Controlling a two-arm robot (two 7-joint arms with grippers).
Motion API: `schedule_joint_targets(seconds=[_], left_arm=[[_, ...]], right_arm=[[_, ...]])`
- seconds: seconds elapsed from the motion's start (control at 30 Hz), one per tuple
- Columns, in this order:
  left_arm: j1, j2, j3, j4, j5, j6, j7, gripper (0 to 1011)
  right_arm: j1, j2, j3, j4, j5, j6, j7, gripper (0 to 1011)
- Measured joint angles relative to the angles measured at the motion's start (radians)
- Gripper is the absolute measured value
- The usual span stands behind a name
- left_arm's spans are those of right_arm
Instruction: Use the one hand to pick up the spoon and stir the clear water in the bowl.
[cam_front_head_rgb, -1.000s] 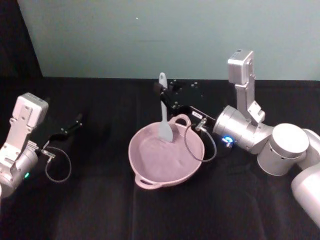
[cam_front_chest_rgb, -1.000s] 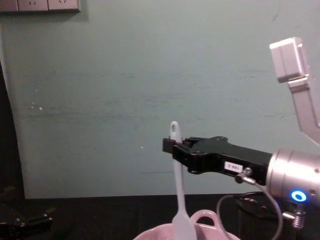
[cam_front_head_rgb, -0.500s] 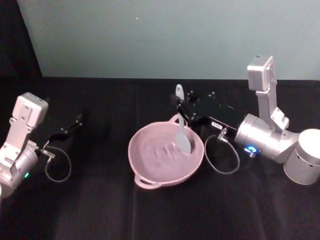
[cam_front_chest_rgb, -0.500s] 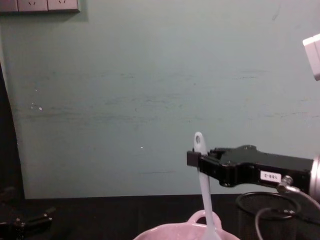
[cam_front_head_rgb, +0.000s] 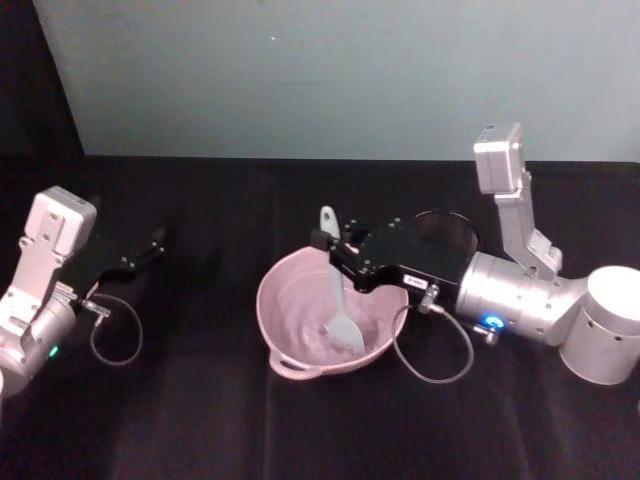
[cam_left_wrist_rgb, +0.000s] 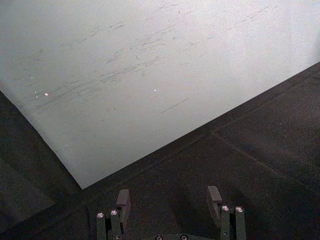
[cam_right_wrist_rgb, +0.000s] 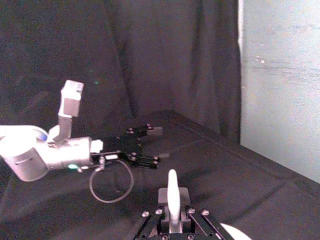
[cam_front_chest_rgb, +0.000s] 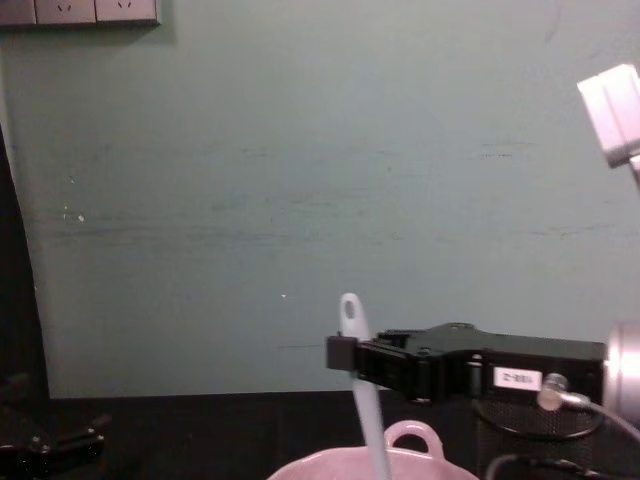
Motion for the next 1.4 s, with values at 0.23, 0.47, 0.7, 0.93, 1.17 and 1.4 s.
schedule_joint_targets(seconds=[0.23, 0.47, 0.7, 0.93, 1.17, 1.4], left_arm=[[0.0, 0.0, 0.0, 0.0, 0.0, 0.0, 0.0, 1011], [0.0, 0.0, 0.0, 0.0, 0.0, 0.0, 0.0, 1011], [0.0, 0.0, 0.0, 0.0, 0.0, 0.0, 0.0, 1011], [0.0, 0.0, 0.0, 0.0, 0.0, 0.0, 0.0, 1011], [0.0, 0.0, 0.0, 0.0, 0.0, 0.0, 0.0, 1011], [0.0, 0.0, 0.0, 0.0, 0.0, 0.0, 0.0, 1011]], right_arm=[[0.04, -0.056, -0.037, 0.061, -0.001, -0.033, -0.006, 118], [0.078, -0.143, -0.033, 0.193, -0.042, -0.159, -0.054, 118], [0.092, -0.172, 0.003, 0.254, -0.09, -0.236, -0.105, 118], [0.084, -0.158, 0.038, 0.248, -0.114, -0.256, -0.127, 118], [0.061, -0.125, 0.069, 0.199, -0.125, -0.228, -0.13, 118], [0.024, -0.098, 0.096, 0.126, -0.083, -0.169, -0.101, 118]])
